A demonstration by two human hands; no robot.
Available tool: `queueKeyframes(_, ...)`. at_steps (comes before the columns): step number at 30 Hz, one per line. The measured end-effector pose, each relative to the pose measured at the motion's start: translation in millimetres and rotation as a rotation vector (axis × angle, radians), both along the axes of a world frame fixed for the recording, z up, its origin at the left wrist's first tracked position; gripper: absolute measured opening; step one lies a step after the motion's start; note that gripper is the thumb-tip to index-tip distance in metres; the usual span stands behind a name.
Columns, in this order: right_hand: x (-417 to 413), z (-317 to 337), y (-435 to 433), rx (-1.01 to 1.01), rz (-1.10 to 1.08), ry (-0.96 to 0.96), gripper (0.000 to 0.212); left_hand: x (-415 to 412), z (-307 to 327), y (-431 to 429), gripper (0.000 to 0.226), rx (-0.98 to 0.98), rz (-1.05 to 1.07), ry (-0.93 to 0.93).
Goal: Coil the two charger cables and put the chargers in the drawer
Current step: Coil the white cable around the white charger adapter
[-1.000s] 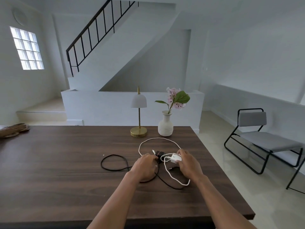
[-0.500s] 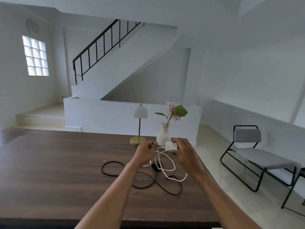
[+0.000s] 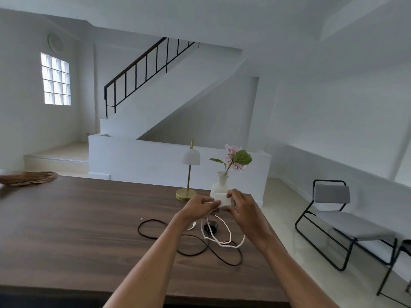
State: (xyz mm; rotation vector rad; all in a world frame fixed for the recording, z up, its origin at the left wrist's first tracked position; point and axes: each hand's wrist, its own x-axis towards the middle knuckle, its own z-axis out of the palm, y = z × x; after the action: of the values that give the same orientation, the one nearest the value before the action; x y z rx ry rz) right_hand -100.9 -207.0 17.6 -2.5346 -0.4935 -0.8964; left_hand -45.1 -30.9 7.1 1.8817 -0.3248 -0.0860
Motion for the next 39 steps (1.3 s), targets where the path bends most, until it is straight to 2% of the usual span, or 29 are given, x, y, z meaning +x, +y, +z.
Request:
queueKeyframes(12,4.2,-3.9,7.1,0.079,-0.088,-0.016,0.053,-9.9,8.5,15.0,0.026,-0.110,0.044,0.035)
queueKeyframes(20,4.3,-15.1,15.8,0.310,-0.072,0.107,0.082,-15.3,22.6,12.9,0.023,-0.366,0.052,0.145)
queueKeyframes(24,5.3,-17.6,19.1,0.404,-0.043,0.171,0.089,-19.2,31.4,12.3,0.026,-0.409,0.068,0.140)
queueKeyframes(26,9.0,-19.1,19.8,0.451,-0.012,0.234,0.080,-21.2,37.5,11.0,0.026,-0.420,0.075,0.127)
queueKeyframes(30,5.5,-16.0,20.7,0.552,0.153,0.537,0.024,-24.5,51.4,5.4,0.023,-0.578,0.065,0.099)
queueKeyframes(31,2.1,-13.6,20.7,0.571,0.191,0.582,0.021,-24.7,55.1,4.5,0.021,-0.617,0.069,0.088)
queueKeyframes(33,-7.6,-6.3,20.2,0.569,0.199,0.617,0.039,-25.3,61.9,4.2,0.015,-0.643,0.089,0.063)
queueKeyframes(35,-10.6,-2.7,15.6,0.475,0.116,0.617,0.055,-25.5,67.5,5.5,0.014,-0.632,0.100,0.042)
queueKeyframes(37,-11.5,-2.0,9.9,0.339,0.072,0.604,0.044,-27.7,73.3,6.9,0.015,-0.611,0.096,0.027)
queueKeyframes(39,-13.9,-0.2,6.1,0.301,0.077,0.617,0.025,-31.3,78.6,6.8,0.019,-0.596,0.080,0.019)
